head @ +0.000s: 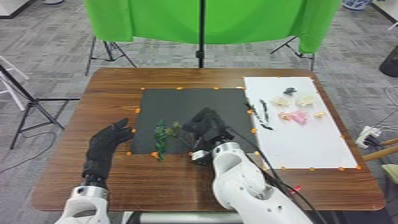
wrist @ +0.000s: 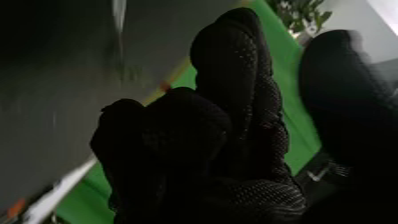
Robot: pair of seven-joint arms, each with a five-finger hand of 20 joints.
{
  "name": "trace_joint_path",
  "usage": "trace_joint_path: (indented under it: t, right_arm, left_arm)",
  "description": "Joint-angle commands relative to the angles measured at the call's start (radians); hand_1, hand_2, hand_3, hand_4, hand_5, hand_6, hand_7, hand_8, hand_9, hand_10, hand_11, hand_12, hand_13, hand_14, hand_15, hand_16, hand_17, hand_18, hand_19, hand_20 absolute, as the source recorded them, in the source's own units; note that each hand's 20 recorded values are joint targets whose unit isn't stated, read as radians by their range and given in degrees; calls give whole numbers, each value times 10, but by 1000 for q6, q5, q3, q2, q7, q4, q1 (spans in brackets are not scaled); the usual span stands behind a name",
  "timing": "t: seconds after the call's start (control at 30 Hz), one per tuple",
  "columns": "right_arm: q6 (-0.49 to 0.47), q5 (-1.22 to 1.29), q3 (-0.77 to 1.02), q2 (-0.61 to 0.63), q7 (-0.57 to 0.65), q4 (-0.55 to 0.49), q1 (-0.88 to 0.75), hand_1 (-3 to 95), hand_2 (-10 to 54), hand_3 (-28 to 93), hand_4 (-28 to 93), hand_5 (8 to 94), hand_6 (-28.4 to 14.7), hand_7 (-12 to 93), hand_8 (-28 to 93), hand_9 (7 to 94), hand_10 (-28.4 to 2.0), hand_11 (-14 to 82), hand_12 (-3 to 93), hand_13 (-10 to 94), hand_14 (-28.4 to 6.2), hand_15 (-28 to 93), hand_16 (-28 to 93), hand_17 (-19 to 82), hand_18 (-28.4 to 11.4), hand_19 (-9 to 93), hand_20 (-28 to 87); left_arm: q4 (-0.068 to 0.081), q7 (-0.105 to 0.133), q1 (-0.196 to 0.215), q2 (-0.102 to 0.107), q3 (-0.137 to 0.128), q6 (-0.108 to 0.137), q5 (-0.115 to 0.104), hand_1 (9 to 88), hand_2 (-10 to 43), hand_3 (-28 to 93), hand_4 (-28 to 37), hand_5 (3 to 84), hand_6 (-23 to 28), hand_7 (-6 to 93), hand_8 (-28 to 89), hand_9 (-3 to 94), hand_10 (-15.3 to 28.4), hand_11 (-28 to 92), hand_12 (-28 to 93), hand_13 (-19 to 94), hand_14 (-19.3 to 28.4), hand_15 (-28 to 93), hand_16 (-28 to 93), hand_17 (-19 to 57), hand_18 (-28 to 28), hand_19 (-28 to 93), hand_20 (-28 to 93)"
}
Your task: Arrange flowers
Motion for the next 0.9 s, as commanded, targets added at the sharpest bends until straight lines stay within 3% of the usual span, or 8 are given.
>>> trace_joint_path:
  t: [0.03,0.17,0.33,0.9]
  right_arm:
    - [-66,-33,131,134,41,-174,-147,292,-75,678,-149,781,-11,208,-98,857,-117,422,263,885,-42,622,337,643,-134,932,581]
    - [-209,24,140,149,75,-192,-152,265,-1,662,-138,787,-15,190,-96,865,-121,418,264,887,-49,628,338,645,-138,932,589]
    - [-291,28,98,135,85,-182,-128,256,31,653,-138,781,-19,168,-95,868,-125,413,266,887,-54,630,337,648,-140,932,594]
    - [-307,55,57,129,61,-201,-124,245,46,649,-132,766,-21,149,-89,870,-128,406,270,887,-56,627,335,648,-141,932,592]
  left_arm:
    - [6,-1,21,-1,-7,0,1,221,39,677,-283,460,48,119,-62,455,142,224,117,341,188,356,-46,4,140,174,188]
    - [2,-6,32,4,-11,-1,0,221,39,678,-283,461,48,120,-62,456,141,224,117,342,187,357,-46,4,140,175,189]
    - [5,-2,21,4,-5,-16,7,222,39,677,-283,461,47,121,-63,456,142,224,117,342,188,357,-46,4,140,175,189]
    - [1,0,31,-3,2,-16,4,222,40,677,-283,462,48,120,-63,455,141,224,117,342,188,357,-46,4,140,175,189]
